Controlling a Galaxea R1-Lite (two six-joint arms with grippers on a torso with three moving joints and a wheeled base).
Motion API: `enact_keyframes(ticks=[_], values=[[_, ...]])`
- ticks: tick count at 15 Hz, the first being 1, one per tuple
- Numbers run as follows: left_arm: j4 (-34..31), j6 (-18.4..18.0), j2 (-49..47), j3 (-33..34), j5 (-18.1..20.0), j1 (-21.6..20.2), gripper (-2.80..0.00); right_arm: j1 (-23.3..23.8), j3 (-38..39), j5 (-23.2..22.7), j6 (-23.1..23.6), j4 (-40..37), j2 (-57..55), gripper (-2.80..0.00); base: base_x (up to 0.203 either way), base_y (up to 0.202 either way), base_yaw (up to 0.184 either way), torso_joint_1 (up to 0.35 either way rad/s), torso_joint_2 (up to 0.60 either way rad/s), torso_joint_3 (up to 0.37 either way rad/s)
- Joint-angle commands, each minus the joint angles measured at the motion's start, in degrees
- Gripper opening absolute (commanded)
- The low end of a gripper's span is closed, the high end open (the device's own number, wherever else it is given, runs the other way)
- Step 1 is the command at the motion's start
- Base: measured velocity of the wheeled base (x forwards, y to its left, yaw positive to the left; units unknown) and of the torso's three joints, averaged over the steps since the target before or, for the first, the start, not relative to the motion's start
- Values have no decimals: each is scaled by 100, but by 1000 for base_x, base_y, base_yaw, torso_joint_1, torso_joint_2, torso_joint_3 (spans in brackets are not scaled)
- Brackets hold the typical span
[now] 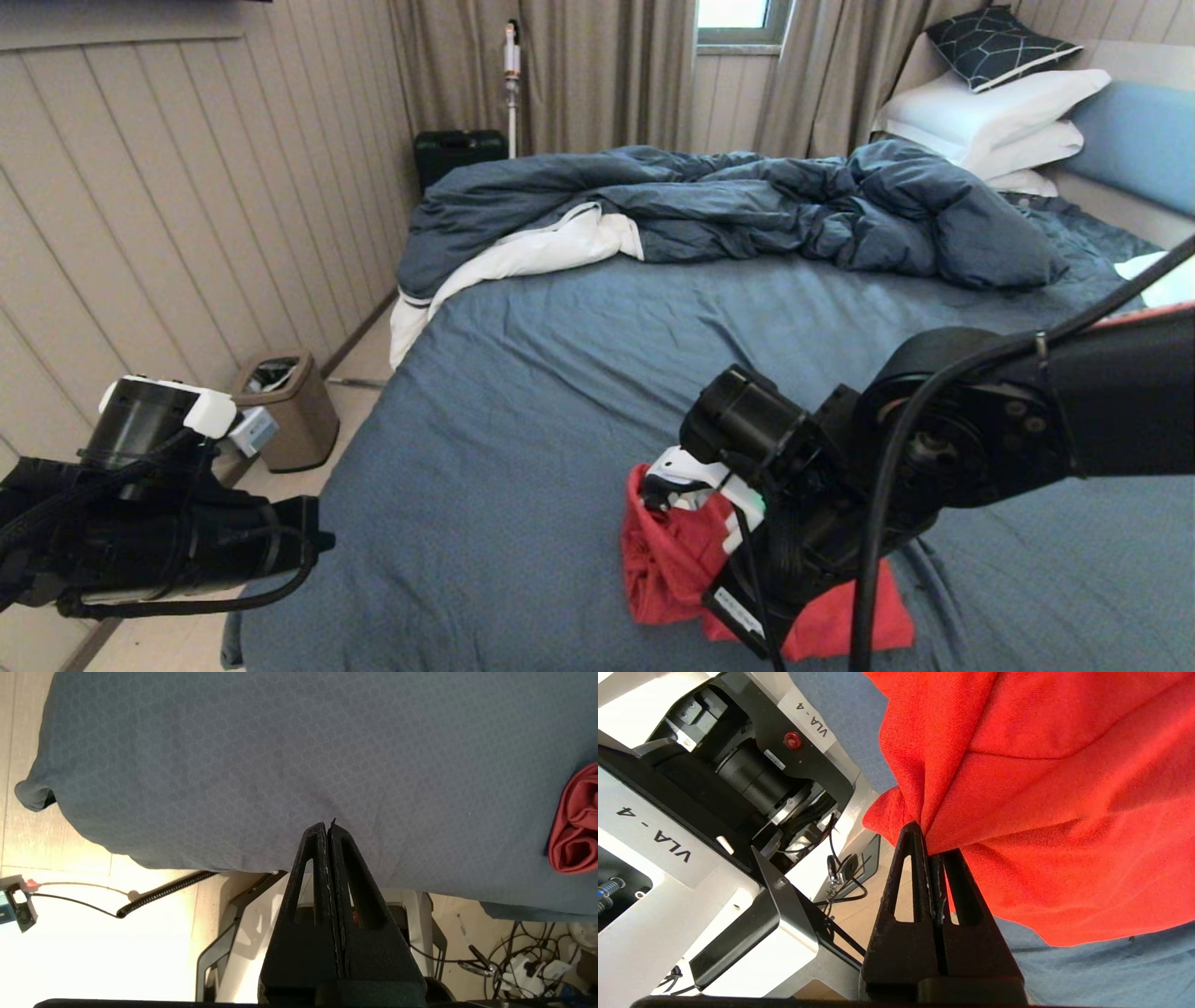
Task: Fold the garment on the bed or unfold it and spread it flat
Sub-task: Fold the red T-shirt
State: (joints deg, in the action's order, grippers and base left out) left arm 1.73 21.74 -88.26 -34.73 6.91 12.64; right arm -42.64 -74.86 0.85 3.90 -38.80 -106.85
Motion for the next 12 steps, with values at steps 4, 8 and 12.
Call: enact_keyframes(ticks=[4, 8, 12], values=[[3, 15, 19, 1, 3, 1, -280, 59, -139, 385, -54, 48, -346, 0, 0, 0, 0, 0, 0, 0], [3, 15, -7, 10, 3, 1, -280, 63, -82, 298, -78, 99, 108, 0, 0, 0, 0, 0, 0, 0], [3, 15, -15, 1, 3, 1, -280, 194, -102, 137, -262, 166, 1081, -280, 0, 0, 0, 0, 0, 0]])
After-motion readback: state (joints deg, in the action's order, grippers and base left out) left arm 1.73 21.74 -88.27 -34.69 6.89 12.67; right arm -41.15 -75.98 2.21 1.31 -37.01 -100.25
